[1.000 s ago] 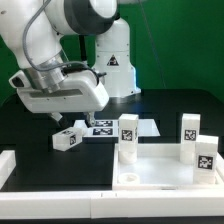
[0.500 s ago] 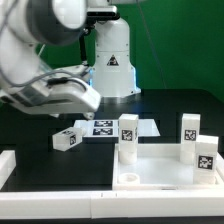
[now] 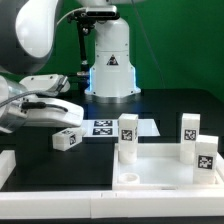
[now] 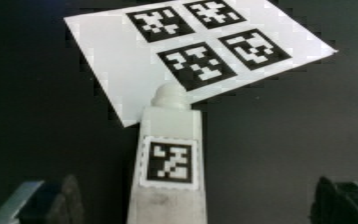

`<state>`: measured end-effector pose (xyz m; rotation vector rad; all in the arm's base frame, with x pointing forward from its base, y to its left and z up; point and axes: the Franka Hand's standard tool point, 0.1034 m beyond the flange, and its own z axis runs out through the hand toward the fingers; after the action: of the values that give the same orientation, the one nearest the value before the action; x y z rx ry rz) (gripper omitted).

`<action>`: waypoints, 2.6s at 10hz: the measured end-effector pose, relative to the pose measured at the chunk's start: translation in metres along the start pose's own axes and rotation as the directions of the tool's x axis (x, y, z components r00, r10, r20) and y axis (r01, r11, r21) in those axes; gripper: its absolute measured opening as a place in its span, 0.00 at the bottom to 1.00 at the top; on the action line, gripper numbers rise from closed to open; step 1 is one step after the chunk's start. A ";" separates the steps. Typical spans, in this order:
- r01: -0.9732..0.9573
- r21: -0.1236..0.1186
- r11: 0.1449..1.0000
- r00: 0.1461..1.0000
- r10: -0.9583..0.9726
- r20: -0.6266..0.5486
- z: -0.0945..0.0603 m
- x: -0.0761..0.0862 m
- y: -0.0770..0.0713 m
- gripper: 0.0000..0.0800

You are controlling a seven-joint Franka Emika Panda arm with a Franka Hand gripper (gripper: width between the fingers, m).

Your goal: Assemble square table

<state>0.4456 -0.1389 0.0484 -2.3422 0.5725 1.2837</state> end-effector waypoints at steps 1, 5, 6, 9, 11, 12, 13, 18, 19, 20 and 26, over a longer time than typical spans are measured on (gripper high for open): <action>-0.007 0.001 1.000 1.000 0.007 0.007 0.004 0.002 0.002 0.81; -0.036 -0.009 0.999 0.998 0.036 0.047 0.040 0.013 0.010 0.81; -0.042 -0.009 0.999 0.998 0.042 0.044 0.045 0.014 0.013 0.81; -0.044 -0.009 0.999 0.998 0.044 0.045 0.045 0.014 0.013 0.52; -0.044 -0.008 0.999 0.998 0.045 0.045 0.045 0.014 0.014 0.35; -0.044 -0.008 0.999 0.998 0.045 0.045 0.045 0.014 0.014 0.35; -0.042 -0.010 0.999 0.998 0.042 0.039 0.042 0.014 0.012 0.35; 0.035 -0.001 0.999 0.986 -0.034 -0.162 -0.030 -0.030 -0.026 0.36; 0.031 0.003 1.000 0.982 -0.030 -0.187 -0.024 -0.030 -0.023 0.36; 0.034 -0.007 0.999 0.968 -0.035 -0.249 -0.028 -0.025 -0.025 0.36; 0.147 -0.136 0.980 0.724 -0.200 -0.660 -0.080 -0.023 -0.077 0.36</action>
Offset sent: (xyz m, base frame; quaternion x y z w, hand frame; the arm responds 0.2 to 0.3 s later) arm -0.0286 0.0192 -0.0234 0.0137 -0.0364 0.0517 0.9979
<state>0.5308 -0.1139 0.1193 -2.8258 0.4891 0.3313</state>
